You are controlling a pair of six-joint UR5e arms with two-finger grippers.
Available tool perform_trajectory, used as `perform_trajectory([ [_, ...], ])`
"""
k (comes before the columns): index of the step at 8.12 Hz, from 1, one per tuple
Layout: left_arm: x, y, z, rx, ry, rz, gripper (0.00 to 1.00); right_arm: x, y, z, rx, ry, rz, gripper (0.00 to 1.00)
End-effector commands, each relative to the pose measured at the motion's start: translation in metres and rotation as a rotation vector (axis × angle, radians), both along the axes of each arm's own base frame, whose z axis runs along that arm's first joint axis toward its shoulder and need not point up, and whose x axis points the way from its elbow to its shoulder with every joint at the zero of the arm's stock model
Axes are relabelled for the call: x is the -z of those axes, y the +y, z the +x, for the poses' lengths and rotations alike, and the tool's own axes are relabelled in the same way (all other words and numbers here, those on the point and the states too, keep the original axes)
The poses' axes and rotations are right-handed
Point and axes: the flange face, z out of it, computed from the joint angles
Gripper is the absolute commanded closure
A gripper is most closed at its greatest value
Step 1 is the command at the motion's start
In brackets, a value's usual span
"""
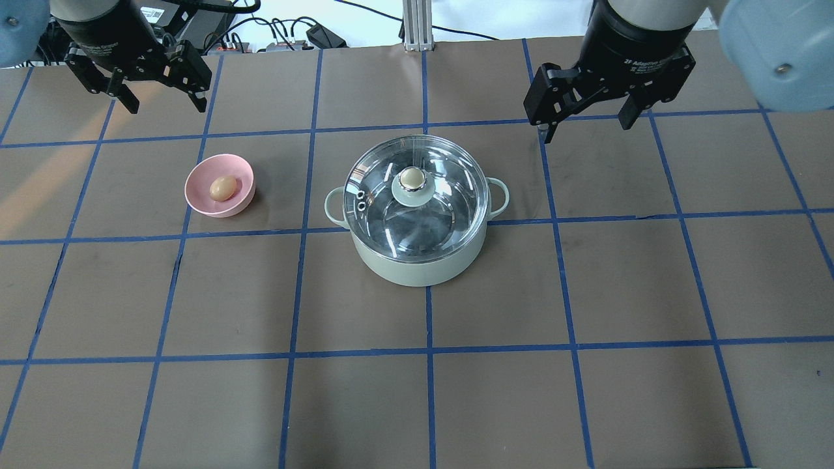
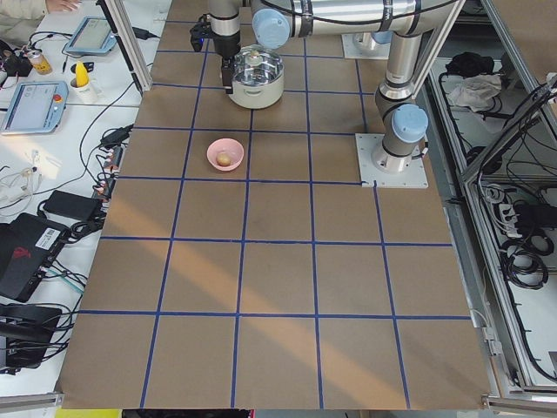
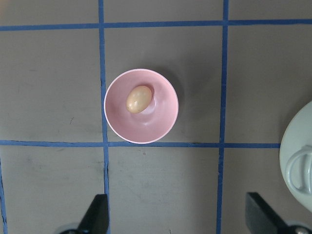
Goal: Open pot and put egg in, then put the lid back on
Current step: 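Lower the right gripper onto the lid knob while the left descends to the egg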
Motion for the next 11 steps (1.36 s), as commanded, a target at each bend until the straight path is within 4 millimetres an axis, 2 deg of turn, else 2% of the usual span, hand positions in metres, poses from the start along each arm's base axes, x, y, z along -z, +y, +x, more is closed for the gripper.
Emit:
perform_trajectory([
  [1, -0.001, 0.002, -0.001, 0.0, 0.003, 0.002, 0.0, 0.007, -0.004, 0.003, -0.016, -0.004, -0.011, 0.0],
  [2, -0.003, 0.003, 0.0, 0.009, -0.007, -0.003, 0.0, 0.014, -0.009, 0.006, -0.009, -0.005, -0.009, 0.0],
  [3, -0.005, 0.001, 0.003, 0.005, 0.0, -0.007, 0.0, 0.028, -0.032, 0.018, -0.016, -0.012, -0.063, 0.0],
  [4, 0.001, -0.005, 0.015, 0.018, 0.001, 0.003, 0.0, 0.048, -0.047, 0.056, -0.012, -0.012, -0.087, 0.0],
  [5, 0.012, -0.008, 0.017, 0.087, 0.001, 0.015, 0.0, 0.067, -0.049, 0.098, 0.012, -0.029, -0.105, 0.0],
  [6, 0.021, -0.014, 0.018, 0.125, -0.001, 0.027, 0.0, 0.086, -0.051, 0.125, 0.042, -0.04, -0.105, 0.0],
  [8, 0.065, -0.033, 0.021, 0.168, 0.019, 0.1, 0.0, 0.134, -0.053, 0.182, 0.175, -0.066, -0.087, 0.0],
  [9, 0.082, -0.038, 0.023, 0.188, 0.027, 0.129, 0.0, 0.16, -0.05, 0.204, 0.243, -0.061, -0.054, 0.0],
  [10, 0.099, -0.041, 0.023, 0.193, 0.036, 0.159, 0.11, 0.176, -0.053, 0.21, 0.244, -0.051, -0.038, 0.0],
  [11, 0.121, -0.043, 0.024, 0.194, 0.047, 0.197, 0.23, 0.181, -0.056, 0.211, 0.241, -0.051, -0.042, 0.0],
])
